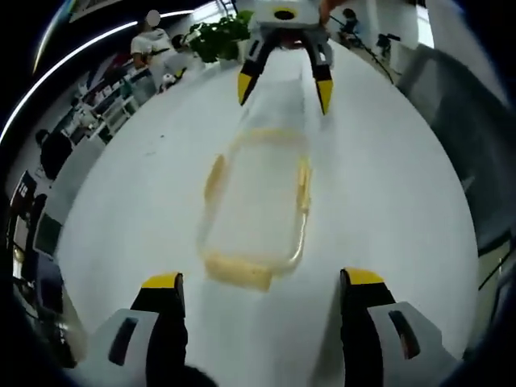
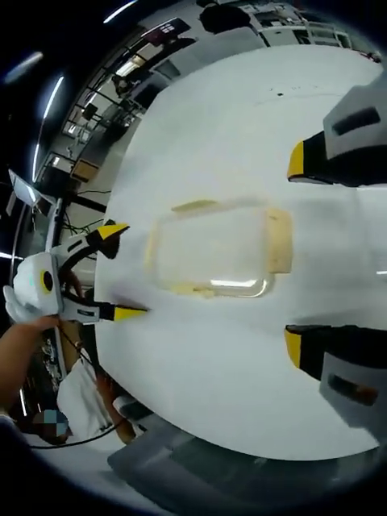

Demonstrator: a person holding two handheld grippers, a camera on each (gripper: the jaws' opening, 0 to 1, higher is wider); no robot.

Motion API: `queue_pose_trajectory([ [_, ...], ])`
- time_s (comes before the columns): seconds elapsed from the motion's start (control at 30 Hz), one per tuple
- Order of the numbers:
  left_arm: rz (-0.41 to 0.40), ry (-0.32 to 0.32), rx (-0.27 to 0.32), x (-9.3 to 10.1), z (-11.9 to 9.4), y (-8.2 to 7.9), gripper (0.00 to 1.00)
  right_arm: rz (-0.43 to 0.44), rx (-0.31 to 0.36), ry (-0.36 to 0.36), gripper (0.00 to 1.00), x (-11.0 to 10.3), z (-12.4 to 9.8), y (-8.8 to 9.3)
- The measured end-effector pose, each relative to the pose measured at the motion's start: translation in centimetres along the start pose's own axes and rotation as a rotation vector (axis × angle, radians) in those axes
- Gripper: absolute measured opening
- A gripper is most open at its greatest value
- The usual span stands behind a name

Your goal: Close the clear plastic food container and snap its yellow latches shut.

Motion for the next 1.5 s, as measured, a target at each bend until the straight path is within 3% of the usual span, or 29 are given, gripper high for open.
queue_pose_trajectory([
  [0.87,0.148,0.126,-0.084,-1.7,1.1,0.2,0.72,0.02,-0.084,-0.098,0.7,0.8,1.7,0.2],
  [1.5,0.111,0.175,-0.078,-3.2,1.9,0.5,0.67,0.037,-0.106,-0.133,0.68,2.1,3.5,0.3],
])
Point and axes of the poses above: the point that each gripper's makers call its tool centre point, and the gripper's own axes: z roughly forward along the fingers, x roughly to its right, y roughly out of its underside, the point moved 5 cm from there along -z, roughly backward along the fingers, and after that the axes turned 7 degrees about x, right-handed, at the moved point
